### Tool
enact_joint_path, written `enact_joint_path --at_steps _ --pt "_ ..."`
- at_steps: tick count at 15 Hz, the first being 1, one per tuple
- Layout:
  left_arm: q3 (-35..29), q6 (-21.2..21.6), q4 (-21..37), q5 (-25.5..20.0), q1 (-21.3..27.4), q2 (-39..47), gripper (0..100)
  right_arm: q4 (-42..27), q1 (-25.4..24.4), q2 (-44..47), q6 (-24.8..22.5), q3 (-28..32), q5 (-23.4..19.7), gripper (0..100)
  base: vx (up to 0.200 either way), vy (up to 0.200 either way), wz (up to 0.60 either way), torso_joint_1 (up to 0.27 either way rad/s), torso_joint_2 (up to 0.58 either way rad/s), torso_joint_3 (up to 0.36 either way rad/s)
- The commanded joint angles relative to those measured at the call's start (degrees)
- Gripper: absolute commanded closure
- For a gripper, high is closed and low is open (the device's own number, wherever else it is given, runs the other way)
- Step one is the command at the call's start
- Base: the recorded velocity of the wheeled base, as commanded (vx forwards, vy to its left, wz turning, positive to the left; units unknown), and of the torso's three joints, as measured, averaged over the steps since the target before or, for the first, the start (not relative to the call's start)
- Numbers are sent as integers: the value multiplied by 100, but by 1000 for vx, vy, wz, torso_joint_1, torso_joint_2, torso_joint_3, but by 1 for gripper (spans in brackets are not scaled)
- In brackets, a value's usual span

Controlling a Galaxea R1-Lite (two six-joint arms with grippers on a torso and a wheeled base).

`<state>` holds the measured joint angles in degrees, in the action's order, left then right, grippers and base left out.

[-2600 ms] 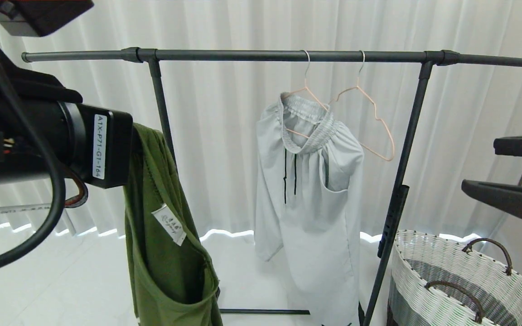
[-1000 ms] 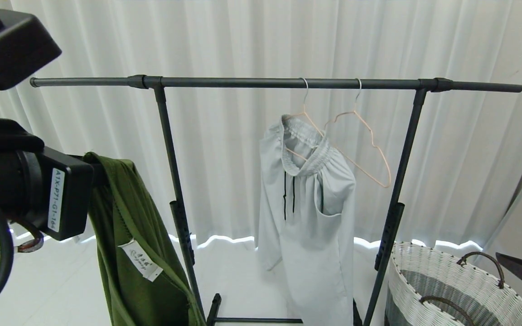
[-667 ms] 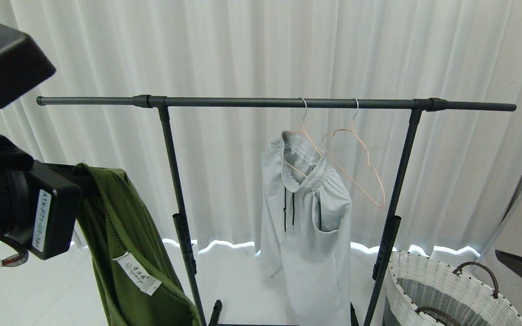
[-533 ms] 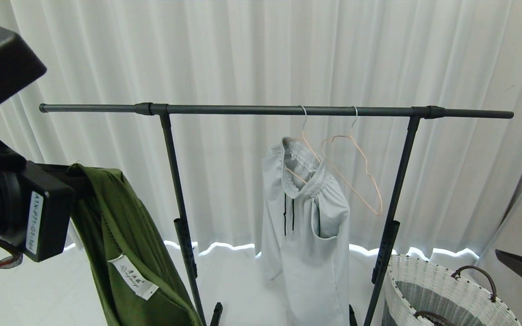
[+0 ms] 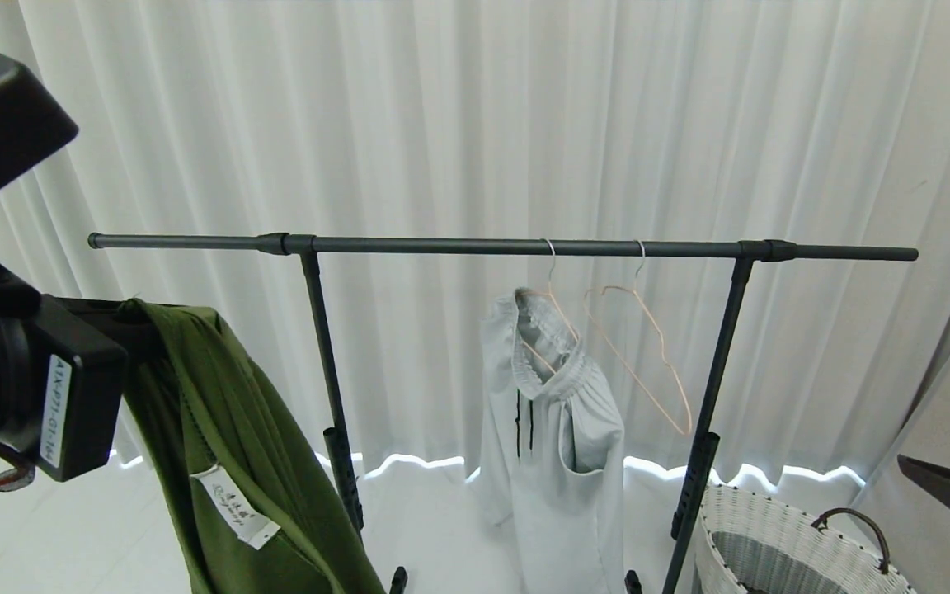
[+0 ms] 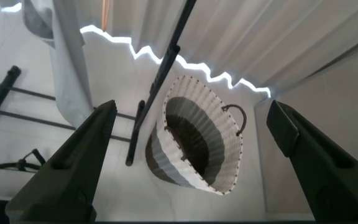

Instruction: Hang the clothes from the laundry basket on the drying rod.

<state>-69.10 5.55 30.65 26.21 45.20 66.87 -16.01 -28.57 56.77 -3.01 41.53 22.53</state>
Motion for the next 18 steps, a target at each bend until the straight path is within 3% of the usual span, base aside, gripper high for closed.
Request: enact_joint_path --at_steps 1,16,18 --pt "-7 -1 3 7 -3 20 100 89 19 9 -7 -75 -3 0 0 0 0 66 -134 -66" --pt "186 -19 3 -2 -126 -24 100 309 54 150 11 -172 -513 0 200 0 0 8 -9 -4" --pt "300 -19 -15 -2 -126 -77 100 353 54 212 125 -225 -961 0 100 0 0 1 -4 -4"
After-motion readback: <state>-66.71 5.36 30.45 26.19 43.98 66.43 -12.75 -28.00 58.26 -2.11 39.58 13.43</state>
